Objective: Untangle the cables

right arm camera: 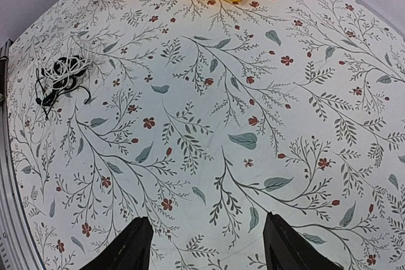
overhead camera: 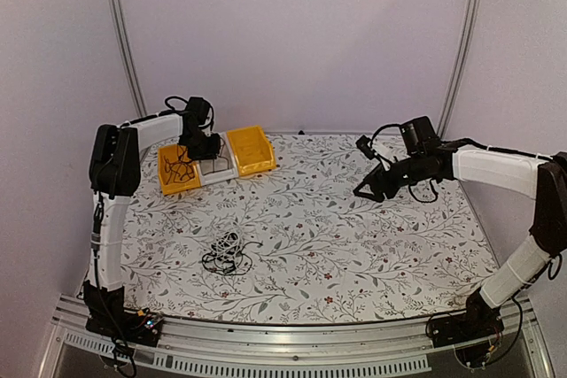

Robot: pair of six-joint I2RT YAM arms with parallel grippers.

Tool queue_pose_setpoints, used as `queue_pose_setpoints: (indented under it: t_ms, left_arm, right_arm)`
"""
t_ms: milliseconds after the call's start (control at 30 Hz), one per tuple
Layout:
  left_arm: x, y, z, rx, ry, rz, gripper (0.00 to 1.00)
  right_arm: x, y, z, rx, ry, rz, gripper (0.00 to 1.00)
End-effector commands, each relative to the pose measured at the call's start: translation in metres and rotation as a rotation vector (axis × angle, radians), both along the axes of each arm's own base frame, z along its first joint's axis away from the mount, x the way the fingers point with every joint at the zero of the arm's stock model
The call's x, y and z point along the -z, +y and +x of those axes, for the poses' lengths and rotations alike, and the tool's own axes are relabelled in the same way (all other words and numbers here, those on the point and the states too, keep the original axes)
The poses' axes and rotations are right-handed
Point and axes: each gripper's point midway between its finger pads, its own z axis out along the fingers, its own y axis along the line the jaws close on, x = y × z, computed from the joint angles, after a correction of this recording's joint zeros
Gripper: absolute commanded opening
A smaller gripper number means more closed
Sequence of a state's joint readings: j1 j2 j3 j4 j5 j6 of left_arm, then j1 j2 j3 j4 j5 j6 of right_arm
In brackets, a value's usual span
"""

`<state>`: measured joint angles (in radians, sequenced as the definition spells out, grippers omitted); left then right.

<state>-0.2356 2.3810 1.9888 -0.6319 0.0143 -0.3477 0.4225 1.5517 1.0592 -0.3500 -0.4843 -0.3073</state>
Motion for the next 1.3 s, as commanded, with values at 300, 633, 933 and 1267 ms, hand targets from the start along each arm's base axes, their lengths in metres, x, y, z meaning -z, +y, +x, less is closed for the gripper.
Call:
queue_pose_setpoints:
  t_ms: [300, 633, 933, 1267]
  left_arm:
    - [-0.128, 0.019, -0.025, -0.085, -0.167, 0.031, 0.33]
    - [-0.170, -0.038, -0.101, 0.187, -0.249, -0.044, 0.36]
    - [-0.113, -0.103, -0.257, 0.460, -0.033, -0.223, 0.32]
    - [-0.127, -0.125, -0.347, 0.611, 0.044, -0.363, 0.32]
  right_arm:
    - [-0.009, 0.007, 0.020, 0.004, -0.036, 0.022, 0.64]
    - [-0.018, 0.014, 0.023, -0.017, -0.037, 0.049, 0.64]
    - [-0.020, 0.017, 0.017, -0.045, -0.036, 0.061, 0.64]
    - [-0.013, 0.031, -0.010, -0.162, -0.047, 0.042, 0.58]
